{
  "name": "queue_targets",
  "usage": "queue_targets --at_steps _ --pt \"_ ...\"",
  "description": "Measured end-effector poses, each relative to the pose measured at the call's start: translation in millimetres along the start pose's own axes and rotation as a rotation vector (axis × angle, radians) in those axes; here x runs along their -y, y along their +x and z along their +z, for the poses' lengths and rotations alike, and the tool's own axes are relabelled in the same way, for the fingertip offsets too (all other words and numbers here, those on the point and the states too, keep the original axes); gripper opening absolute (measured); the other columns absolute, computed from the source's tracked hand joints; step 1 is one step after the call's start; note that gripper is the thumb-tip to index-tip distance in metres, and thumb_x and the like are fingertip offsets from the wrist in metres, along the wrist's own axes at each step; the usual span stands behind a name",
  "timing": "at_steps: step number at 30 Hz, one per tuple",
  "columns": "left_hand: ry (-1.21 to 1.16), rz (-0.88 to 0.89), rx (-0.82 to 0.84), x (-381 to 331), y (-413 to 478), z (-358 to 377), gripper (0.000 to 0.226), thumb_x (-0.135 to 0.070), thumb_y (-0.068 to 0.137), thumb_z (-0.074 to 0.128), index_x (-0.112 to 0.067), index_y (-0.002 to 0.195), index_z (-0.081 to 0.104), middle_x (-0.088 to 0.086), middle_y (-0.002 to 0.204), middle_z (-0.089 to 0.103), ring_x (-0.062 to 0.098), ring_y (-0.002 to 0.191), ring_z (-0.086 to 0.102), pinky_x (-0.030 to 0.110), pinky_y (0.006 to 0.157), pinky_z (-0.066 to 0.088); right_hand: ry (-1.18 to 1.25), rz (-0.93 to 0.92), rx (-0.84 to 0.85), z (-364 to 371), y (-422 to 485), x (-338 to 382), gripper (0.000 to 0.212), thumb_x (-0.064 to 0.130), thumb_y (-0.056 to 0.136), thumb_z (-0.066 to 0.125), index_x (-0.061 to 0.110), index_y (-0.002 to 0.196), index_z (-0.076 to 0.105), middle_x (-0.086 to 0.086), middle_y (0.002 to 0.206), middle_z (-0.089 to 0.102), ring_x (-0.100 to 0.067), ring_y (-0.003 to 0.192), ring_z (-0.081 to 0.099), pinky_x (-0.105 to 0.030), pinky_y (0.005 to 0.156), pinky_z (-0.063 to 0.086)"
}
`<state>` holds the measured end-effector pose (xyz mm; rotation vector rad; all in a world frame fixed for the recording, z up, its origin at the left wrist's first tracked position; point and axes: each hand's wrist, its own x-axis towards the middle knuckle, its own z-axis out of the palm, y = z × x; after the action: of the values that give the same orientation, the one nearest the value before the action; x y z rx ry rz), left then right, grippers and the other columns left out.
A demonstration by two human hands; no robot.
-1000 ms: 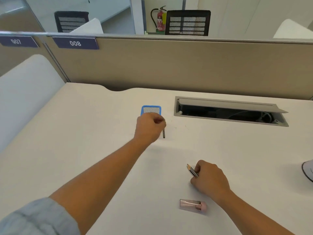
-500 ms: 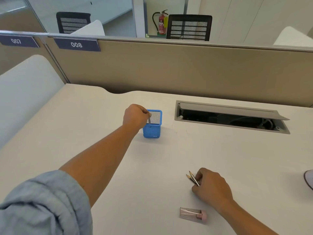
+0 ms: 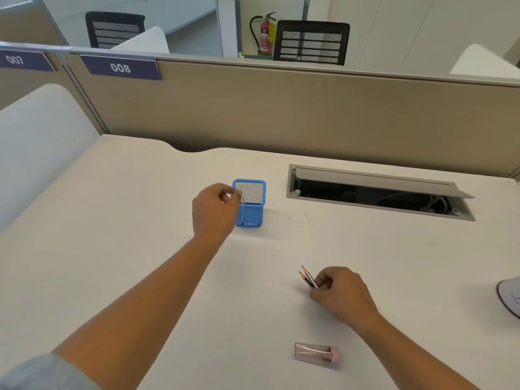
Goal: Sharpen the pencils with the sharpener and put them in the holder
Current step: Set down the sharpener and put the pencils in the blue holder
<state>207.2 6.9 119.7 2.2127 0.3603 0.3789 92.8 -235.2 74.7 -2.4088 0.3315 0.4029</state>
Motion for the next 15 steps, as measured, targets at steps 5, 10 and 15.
queue_targets --at_steps 5,10,15 --pt "-0.181 -0.070 0.282 9.9 -65.5 2.1 0.017 -0.037 0.079 0.076 -0.021 0.077 0.073 -0.009 0.061 0.061 0.002 0.051 0.049 0.021 0.057 0.041 0.387 -0.063 0.019 -6.9 5.9 35.7 0.015 0.010 0.075 0.076 0.014 0.064 0.067 0.005 0.054 0.053 -0.009 0.048 0.043 -0.017 0.047 0.035" --pt "-0.379 -0.137 0.488 -6.9 -95.6 -0.3 0.020 -0.038 0.081 0.076 -0.021 0.092 0.077 -0.003 0.077 0.073 0.011 0.064 0.061 0.030 0.064 0.055 0.397 -0.218 0.019 -11.5 4.1 75.5 0.005 0.016 0.080 0.075 0.011 0.078 0.074 -0.014 0.070 0.070 -0.013 0.058 0.057 -0.024 0.054 0.047" --pt "-0.405 -0.126 0.419 -12.9 -89.9 -7.9 0.014 -0.029 0.085 0.073 -0.018 0.092 0.077 0.000 0.073 0.073 0.014 0.064 0.063 0.033 0.067 0.060 0.315 -0.301 0.008 -11.3 2.7 92.6 0.005 0.020 0.083 0.073 0.015 0.084 0.074 -0.009 0.077 0.074 -0.027 0.074 0.069 -0.039 0.066 0.059"
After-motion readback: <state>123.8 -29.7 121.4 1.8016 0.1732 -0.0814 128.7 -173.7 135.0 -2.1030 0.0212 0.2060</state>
